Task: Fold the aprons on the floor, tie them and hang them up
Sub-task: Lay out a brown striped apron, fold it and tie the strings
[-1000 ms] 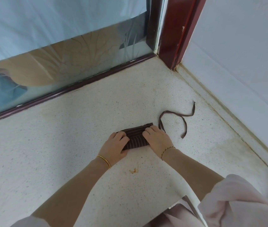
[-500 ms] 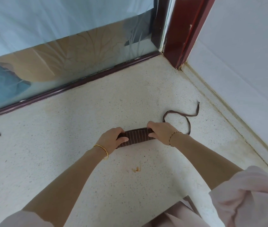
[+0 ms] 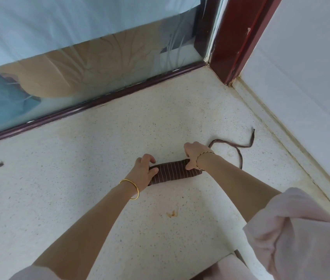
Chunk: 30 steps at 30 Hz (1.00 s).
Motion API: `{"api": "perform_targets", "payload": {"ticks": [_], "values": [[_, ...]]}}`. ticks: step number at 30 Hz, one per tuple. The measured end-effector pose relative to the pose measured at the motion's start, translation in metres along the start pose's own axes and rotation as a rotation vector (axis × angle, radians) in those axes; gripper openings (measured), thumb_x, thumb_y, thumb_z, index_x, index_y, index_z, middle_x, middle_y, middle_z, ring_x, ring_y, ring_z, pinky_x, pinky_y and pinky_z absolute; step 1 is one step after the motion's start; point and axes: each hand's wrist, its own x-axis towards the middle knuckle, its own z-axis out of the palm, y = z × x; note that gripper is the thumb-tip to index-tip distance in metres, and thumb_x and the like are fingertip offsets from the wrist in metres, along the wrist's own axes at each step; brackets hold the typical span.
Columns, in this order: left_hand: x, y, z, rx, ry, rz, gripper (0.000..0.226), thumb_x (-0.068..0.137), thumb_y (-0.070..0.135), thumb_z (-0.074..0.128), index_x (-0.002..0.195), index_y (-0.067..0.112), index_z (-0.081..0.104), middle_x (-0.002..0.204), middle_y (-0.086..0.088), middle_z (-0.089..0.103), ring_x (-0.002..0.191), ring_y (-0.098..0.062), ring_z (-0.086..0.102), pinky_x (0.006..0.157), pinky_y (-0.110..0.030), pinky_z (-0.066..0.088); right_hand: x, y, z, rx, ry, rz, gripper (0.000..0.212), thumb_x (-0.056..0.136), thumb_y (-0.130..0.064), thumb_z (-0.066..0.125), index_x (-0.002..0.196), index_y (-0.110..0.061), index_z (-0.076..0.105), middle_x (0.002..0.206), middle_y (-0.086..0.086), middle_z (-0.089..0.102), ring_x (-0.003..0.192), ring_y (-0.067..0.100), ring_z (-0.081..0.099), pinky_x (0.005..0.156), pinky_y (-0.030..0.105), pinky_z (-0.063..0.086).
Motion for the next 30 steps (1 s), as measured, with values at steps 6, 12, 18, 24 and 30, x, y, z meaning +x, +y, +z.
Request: {"api": "perform_targets", "payload": {"ticks": [6,12,18,24,30], "values": [[0.005,0.002,-0.006,0.211,0.132,-0.001,0.026,0.089,0.028,0.058,0.111,0.023,0.045,0.109,-0.002,0.044,0.096,-0.019,0.046,0.083,-0.029,0.044,0.012,-0.01,0.002,-0.098,-0.021,0.137,0.037,0.085,-0.024,0.069,0.115,-0.004,0.059,0.106,0.009,0.057,0.108,0.028,0.053,0.082,0.034,0.045],[-0.002,0.024,0.02,0.751,0.291,0.675,0.033,0.066,0.013,0.069,0.098,0.014,0.065,0.087,-0.005,0.059,0.074,-0.021,0.056,0.062,-0.031,0.051,0.016,-0.006,0.0,0.011,-0.153,0.176,0.029,0.083,-0.029,0.07,0.096,-0.006,0.059,0.079,0.004,0.054,0.09,0.025,0.058,0.087,0.035,0.051],[-0.013,0.034,0.05,0.95,0.289,0.548,0.046,0.062,0.027,0.075,0.102,0.004,0.069,0.092,-0.008,0.063,0.081,-0.025,0.058,0.068,-0.034,0.05,0.014,0.007,0.002,0.099,-0.179,0.146,0.036,0.085,-0.032,0.067,0.065,-0.007,0.05,0.065,0.004,0.05,0.078,0.024,0.057,0.073,0.03,0.049],[0.008,0.039,0.039,1.052,0.31,0.636,0.031,0.054,0.019,0.082,0.083,0.01,0.072,0.073,-0.004,0.063,0.066,-0.02,0.058,0.058,-0.029,0.047,0.011,0.02,0.002,0.198,-0.143,0.034,0.026,0.083,-0.03,0.069,0.076,-0.006,0.061,0.066,0.003,0.055,0.063,0.018,0.054,0.05,0.02,0.04],[0.009,0.039,0.038,1.1,0.351,0.645,0.033,0.063,0.02,0.078,0.093,0.009,0.069,0.075,-0.005,0.062,0.068,-0.022,0.058,0.065,-0.034,0.047,-0.002,0.037,-0.008,0.489,-0.237,0.031,0.029,0.084,-0.027,0.069,0.104,-0.007,0.064,0.076,0.016,0.065,0.049,0.018,0.053,0.043,0.026,0.045]]}}
